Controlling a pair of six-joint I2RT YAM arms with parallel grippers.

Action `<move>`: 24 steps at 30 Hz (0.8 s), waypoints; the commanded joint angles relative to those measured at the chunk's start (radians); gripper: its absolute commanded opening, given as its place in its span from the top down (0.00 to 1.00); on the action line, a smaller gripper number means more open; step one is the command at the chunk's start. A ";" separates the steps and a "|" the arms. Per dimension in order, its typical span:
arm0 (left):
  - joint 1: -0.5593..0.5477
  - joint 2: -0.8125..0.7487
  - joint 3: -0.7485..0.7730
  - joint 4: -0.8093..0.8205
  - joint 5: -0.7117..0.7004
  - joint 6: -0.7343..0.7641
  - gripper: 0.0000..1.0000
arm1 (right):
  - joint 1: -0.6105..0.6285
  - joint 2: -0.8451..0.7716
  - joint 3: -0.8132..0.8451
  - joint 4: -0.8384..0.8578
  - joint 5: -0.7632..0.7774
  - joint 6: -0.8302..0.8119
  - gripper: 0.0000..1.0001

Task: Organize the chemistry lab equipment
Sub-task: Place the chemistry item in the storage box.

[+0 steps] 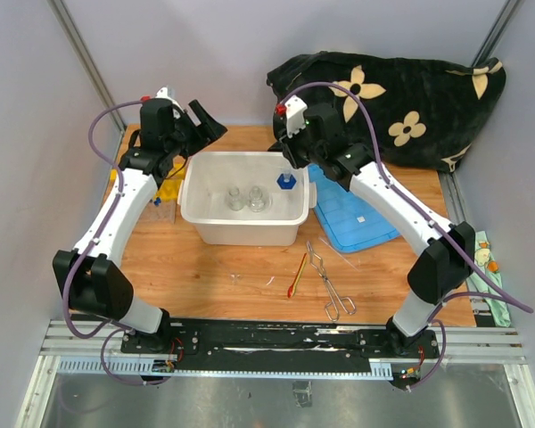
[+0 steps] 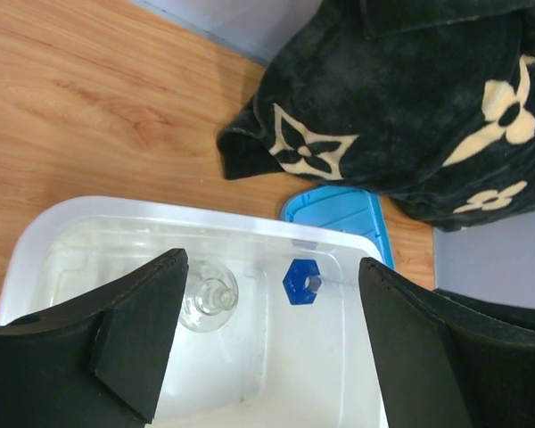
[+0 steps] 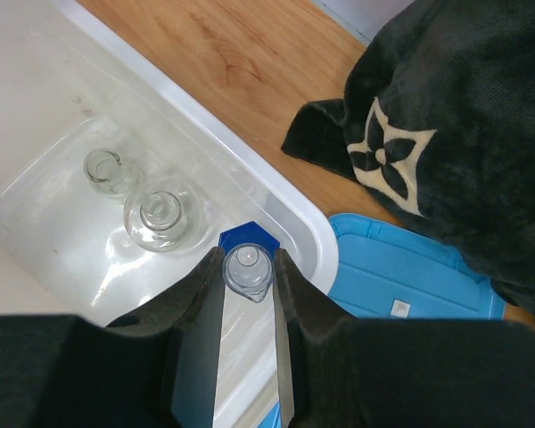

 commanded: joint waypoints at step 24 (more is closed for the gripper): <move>0.100 -0.013 -0.069 0.093 0.083 -0.147 0.18 | 0.036 0.069 -0.192 0.192 -0.048 0.093 0.99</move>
